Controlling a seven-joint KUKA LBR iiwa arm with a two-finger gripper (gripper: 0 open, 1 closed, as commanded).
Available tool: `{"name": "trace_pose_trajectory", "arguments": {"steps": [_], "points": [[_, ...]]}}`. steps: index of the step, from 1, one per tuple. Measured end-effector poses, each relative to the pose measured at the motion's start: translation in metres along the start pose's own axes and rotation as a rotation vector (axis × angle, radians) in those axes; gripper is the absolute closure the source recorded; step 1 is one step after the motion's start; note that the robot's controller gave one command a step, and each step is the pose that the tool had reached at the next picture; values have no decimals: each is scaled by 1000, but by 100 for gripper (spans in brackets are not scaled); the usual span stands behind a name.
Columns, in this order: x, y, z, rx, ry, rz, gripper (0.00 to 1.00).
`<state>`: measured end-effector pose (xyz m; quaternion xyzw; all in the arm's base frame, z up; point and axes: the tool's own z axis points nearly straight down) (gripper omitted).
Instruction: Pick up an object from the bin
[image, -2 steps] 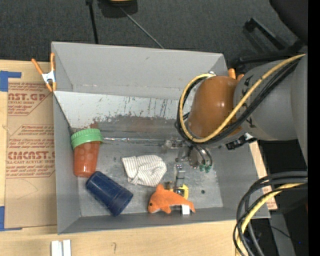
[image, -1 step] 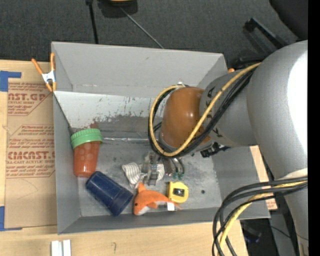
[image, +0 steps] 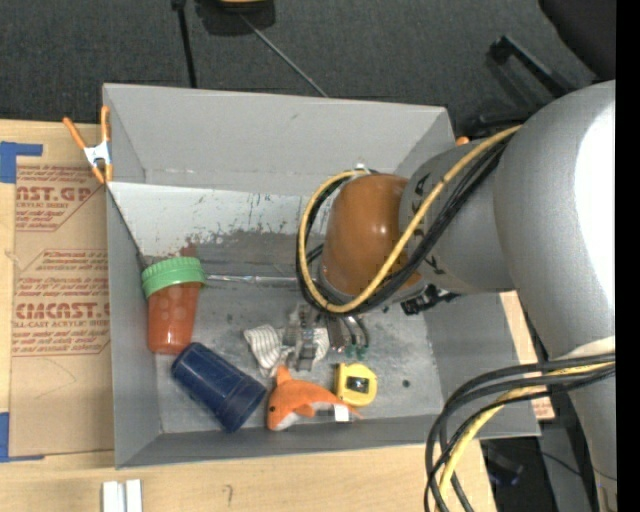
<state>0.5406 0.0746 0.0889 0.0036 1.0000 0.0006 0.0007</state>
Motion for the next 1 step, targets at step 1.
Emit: {"name": "trace_pose_trajectory", "arguments": {"steps": [1], "points": [[-16, -5, -128, 0, -1, 37, 100]]}}
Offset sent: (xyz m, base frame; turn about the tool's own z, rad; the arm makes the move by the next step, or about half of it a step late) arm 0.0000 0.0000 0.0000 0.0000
